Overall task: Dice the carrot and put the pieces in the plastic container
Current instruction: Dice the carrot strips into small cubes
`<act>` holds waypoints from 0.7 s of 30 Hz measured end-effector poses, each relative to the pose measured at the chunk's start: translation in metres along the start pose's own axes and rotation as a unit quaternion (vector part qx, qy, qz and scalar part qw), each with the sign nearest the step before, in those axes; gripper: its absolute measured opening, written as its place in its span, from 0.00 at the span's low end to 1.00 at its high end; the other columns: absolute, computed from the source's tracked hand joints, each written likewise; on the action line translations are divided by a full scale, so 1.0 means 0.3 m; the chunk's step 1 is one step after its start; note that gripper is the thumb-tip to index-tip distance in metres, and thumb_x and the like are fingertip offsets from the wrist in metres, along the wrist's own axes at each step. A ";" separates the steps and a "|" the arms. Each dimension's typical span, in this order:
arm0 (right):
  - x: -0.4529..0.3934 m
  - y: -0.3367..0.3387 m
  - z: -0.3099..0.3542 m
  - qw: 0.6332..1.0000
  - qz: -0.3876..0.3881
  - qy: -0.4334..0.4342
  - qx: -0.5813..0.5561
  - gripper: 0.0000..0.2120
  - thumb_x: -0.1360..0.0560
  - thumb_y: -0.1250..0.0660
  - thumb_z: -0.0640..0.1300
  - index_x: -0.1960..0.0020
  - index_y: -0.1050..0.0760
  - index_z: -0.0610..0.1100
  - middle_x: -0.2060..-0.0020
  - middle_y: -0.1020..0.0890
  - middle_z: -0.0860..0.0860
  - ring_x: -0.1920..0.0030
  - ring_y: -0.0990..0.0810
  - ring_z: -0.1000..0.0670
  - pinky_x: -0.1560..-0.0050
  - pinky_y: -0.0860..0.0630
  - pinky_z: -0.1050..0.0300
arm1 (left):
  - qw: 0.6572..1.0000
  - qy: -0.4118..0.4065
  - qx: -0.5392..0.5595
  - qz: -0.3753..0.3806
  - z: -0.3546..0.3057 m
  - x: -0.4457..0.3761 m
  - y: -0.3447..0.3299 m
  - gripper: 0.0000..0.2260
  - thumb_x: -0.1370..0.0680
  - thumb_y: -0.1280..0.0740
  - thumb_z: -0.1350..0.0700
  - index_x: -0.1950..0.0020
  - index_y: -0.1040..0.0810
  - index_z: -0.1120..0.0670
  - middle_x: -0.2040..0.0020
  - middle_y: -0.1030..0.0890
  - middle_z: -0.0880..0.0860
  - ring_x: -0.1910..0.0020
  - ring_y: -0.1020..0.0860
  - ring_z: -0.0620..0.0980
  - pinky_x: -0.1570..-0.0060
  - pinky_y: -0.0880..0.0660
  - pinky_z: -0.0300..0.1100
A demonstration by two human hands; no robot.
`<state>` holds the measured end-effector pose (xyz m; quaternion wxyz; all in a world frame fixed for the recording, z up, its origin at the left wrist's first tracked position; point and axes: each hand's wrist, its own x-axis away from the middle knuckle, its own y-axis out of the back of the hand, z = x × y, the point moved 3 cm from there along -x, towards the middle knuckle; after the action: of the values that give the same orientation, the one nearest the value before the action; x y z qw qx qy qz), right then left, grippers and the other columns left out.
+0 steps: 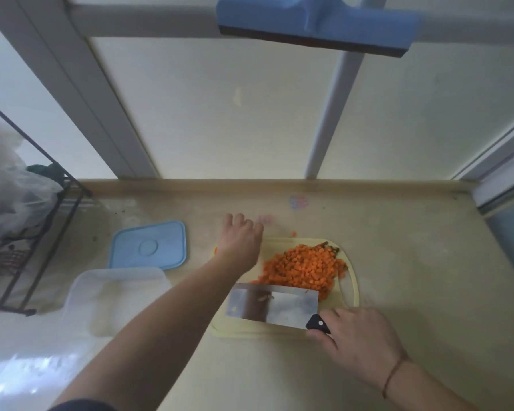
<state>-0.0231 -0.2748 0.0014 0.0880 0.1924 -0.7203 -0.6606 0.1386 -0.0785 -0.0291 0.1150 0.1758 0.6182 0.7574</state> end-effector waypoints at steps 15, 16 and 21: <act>0.035 0.018 -0.048 1.000 0.009 -0.024 -0.017 0.23 0.25 0.48 0.65 0.67 0.25 0.54 0.77 0.25 0.55 0.81 0.27 0.51 0.82 0.39 0.60 | 0.909 0.047 0.402 -0.099 0.085 0.129 0.042 0.27 0.23 0.26 0.50 0.26 0.29 0.52 0.40 0.23 0.51 0.46 0.22 0.55 0.50 0.23 0.47; 0.046 0.020 -0.053 0.999 0.003 -0.023 -0.022 0.24 0.24 0.50 0.65 0.67 0.25 0.54 0.76 0.24 0.55 0.81 0.26 0.51 0.83 0.38 0.60 | 0.891 0.084 0.435 -0.099 0.095 0.181 0.041 0.29 0.25 0.24 0.49 0.26 0.29 0.51 0.44 0.23 0.48 0.49 0.23 0.51 0.51 0.25 0.45; 0.114 0.036 -0.088 0.996 0.041 -0.069 -0.049 0.28 0.22 0.57 0.67 0.67 0.26 0.56 0.77 0.24 0.59 0.80 0.25 0.54 0.84 0.38 0.60 | 0.876 0.147 0.449 -0.099 0.068 0.423 -0.100 0.32 0.36 0.22 0.35 0.39 0.17 0.52 0.54 0.19 0.43 0.62 0.22 0.48 0.61 0.26 0.40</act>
<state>-0.0460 -0.3120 0.0107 0.0745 0.1128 -0.6986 -0.7027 0.0299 -0.0043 -0.0390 0.0056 0.0330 0.9157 0.4005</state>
